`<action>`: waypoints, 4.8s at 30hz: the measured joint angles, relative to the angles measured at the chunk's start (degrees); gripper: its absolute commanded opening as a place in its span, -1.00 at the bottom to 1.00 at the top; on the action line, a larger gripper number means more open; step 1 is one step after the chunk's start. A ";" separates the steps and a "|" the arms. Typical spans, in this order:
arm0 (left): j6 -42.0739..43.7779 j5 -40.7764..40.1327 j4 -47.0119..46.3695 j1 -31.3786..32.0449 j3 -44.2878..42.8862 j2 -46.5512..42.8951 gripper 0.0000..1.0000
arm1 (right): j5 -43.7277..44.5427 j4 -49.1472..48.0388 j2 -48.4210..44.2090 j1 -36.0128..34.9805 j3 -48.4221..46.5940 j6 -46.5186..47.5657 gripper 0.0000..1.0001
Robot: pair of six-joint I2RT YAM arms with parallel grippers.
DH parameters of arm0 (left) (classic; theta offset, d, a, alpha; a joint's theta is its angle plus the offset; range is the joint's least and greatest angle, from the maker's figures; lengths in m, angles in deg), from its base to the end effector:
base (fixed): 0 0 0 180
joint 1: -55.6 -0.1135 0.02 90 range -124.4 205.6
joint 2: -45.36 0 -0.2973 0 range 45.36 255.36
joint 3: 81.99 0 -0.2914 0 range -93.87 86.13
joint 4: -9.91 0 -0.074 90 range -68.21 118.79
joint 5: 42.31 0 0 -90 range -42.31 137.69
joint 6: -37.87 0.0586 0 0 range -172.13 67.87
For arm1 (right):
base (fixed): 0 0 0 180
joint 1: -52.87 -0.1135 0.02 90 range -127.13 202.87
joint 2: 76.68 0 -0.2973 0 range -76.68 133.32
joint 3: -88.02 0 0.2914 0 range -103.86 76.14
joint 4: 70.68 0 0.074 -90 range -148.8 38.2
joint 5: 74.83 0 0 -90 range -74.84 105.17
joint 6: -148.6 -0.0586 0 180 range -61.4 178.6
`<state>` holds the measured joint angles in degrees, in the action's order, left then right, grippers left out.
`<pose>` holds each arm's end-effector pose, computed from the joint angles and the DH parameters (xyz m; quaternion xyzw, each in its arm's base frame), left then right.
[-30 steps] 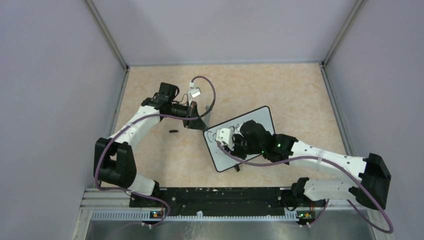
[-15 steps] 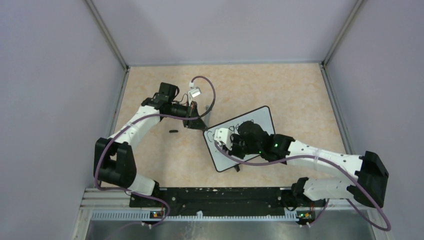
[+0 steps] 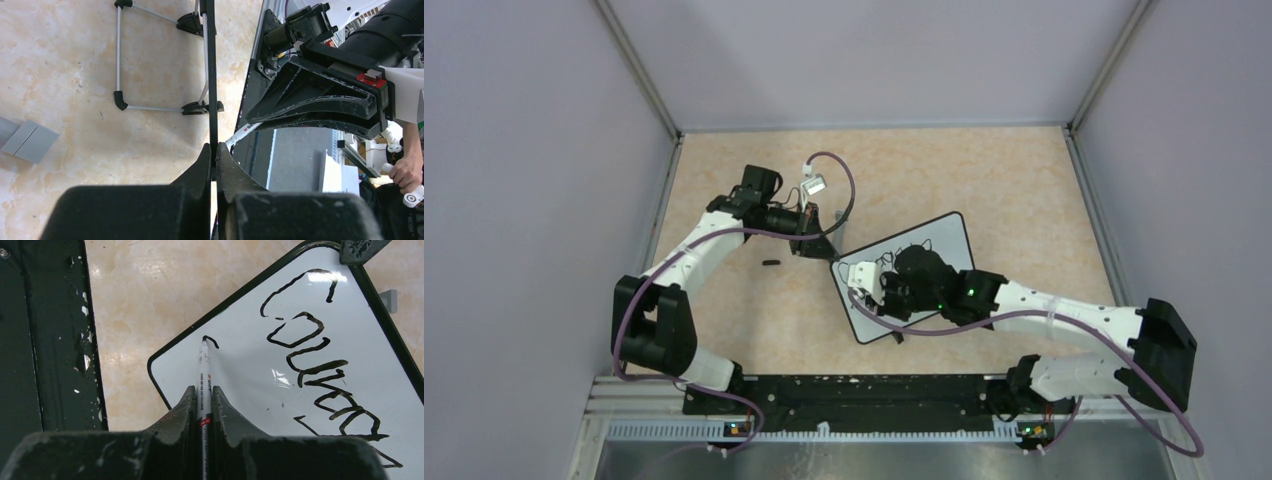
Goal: Write a sentence on the whiteboard
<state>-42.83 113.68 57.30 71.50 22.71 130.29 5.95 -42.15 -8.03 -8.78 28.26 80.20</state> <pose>0.3068 -0.1431 0.2788 0.3263 0.7511 -0.5350 0.2076 0.1363 0.2723 0.2653 -0.6202 0.6444 0.2189 0.3901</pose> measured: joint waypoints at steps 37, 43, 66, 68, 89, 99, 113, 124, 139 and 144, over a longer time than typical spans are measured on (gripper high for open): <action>0.02 0.04 0.00 0.00 0.00 0.00 -1.00 | 6.10 1.99 -3.50 -0.09 -0.31 0.72 -1.00; 0.04 0.00 0.02 0.00 0.00 0.00 -1.00 | 5.97 1.77 -3.32 -0.09 -0.31 0.74 -1.00; 0.07 0.04 0.02 0.00 0.00 0.00 -1.00 | 0.92 4.37 -2.47 -0.09 0.66 1.40 -1.00; 0.07 0.07 0.02 0.00 0.00 0.00 -1.00 | 0.94 4.37 -2.47 -0.09 0.66 1.38 -1.00; 0.24 -0.02 0.00 0.00 0.00 0.00 -1.00 | 3.19 2.64 -2.47 0.61 0.61 -0.22 -1.00; 0.46 -0.24 -0.02 0.00 0.00 0.00 -1.00 | 2.91 3.06 -3.10 1.84 0.55 -0.79 -1.00; 0.46 -0.22 -0.02 0.00 0.00 0.00 -1.00 | 1.62 4.52 -3.41 2.56 0.55 0.11 -1.00; 0.46 -0.20 0.00 0.00 0.00 0.00 -1.00 | -0.35 7.32 -2.43 2.14 0.55 0.92 -1.00; 0.46 -0.15 0.00 0.00 0.00 0.00 -1.00 | 1.84 8.28 -6.95 2.86 0.55 -0.22 -1.00; 0.46 -0.13 0.00 0.00 0.00 0.00 -1.00 | 3.21 8.17 -6.95 2.95 0.55 -0.42 -1.00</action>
<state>-42.37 113.55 57.30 71.50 22.71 130.29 9.17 -33.98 -14.99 -5.83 28.80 79.79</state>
